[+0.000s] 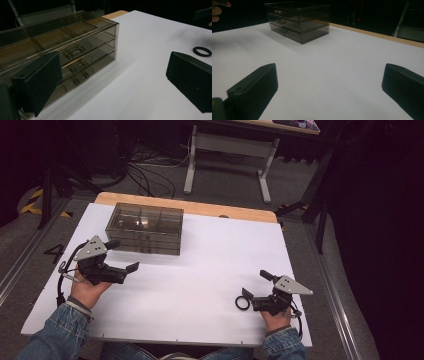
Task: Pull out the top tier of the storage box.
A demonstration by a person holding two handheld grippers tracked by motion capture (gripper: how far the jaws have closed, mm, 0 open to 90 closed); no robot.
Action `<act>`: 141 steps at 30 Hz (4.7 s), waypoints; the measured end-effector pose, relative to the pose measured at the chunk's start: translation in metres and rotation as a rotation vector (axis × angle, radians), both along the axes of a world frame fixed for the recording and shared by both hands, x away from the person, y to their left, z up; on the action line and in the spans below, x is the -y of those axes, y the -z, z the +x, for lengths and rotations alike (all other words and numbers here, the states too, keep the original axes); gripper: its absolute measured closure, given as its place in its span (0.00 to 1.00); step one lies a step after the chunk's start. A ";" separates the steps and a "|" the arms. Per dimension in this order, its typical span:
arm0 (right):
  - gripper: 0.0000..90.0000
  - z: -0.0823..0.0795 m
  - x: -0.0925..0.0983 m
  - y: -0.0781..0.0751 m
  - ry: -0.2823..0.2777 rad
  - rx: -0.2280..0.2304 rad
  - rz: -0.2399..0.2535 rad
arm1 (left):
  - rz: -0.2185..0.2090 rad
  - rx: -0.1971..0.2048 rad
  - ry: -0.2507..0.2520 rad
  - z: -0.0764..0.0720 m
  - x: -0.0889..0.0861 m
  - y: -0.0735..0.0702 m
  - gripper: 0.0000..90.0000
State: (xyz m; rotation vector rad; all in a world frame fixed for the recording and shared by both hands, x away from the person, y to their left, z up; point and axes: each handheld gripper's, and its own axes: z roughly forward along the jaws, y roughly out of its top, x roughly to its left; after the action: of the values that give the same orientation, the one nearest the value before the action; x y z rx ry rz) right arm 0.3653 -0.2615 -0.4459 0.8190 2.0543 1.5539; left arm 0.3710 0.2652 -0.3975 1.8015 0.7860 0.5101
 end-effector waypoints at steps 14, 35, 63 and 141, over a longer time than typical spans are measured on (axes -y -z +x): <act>0.01 0.000 0.000 0.000 -0.005 -0.001 0.002 | 0.074 0.010 0.048 0.005 0.007 -0.007 0.08; 0.01 0.000 -0.001 0.000 -0.015 0.000 0.002 | 0.279 0.122 0.078 -0.002 0.013 -0.021 0.19; 0.01 0.000 -0.001 0.000 -0.019 -0.001 0.005 | 0.614 0.374 -0.015 -0.007 0.036 -0.025 0.26; 0.01 0.000 -0.001 0.000 -0.020 -0.002 0.001 | 1.252 0.682 -0.191 0.032 0.065 0.053 0.69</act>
State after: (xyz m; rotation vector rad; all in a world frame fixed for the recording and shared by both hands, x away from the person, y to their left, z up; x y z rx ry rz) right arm 0.3653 -0.2609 -0.4461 0.8029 2.0691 1.5656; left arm 0.4026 0.2006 -0.4502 2.3589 0.0797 1.9226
